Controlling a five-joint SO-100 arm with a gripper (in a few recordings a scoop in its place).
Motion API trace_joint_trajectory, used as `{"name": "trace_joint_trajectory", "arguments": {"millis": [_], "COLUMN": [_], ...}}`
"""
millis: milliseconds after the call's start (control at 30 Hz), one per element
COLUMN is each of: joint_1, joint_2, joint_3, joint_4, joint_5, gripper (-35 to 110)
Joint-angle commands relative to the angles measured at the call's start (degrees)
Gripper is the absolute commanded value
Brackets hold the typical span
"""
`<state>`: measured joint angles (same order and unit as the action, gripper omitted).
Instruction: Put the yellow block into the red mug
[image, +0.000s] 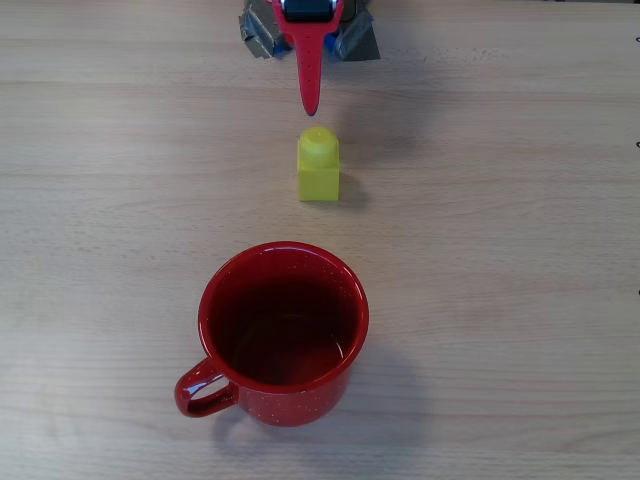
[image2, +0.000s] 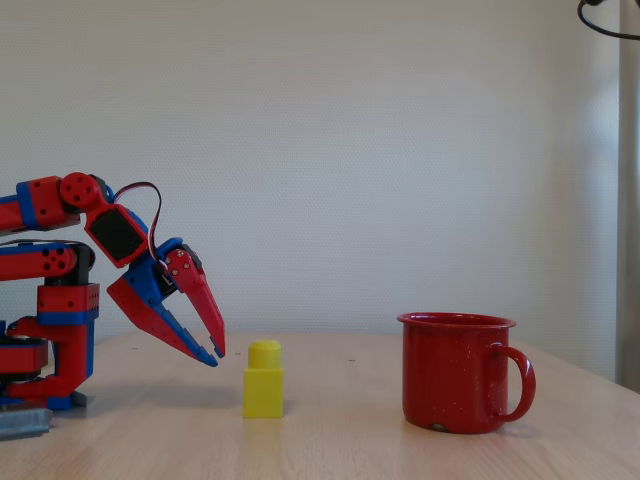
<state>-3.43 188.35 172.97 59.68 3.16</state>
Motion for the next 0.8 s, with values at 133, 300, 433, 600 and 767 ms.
{"name": "trace_joint_trajectory", "arguments": {"millis": [133,300,433,600,767], "joint_1": [-0.4,-0.4,-0.4,-0.4,-0.6], "joint_2": [1.1,1.1,1.1,1.1,1.1], "joint_3": [-0.1,-0.1,-0.1,-0.1,-0.1], "joint_4": [0.6,0.6,0.7,0.7,0.7], "joint_5": [1.5,1.5,1.5,1.6,1.1], "gripper": [0,0,0,0,0]}}
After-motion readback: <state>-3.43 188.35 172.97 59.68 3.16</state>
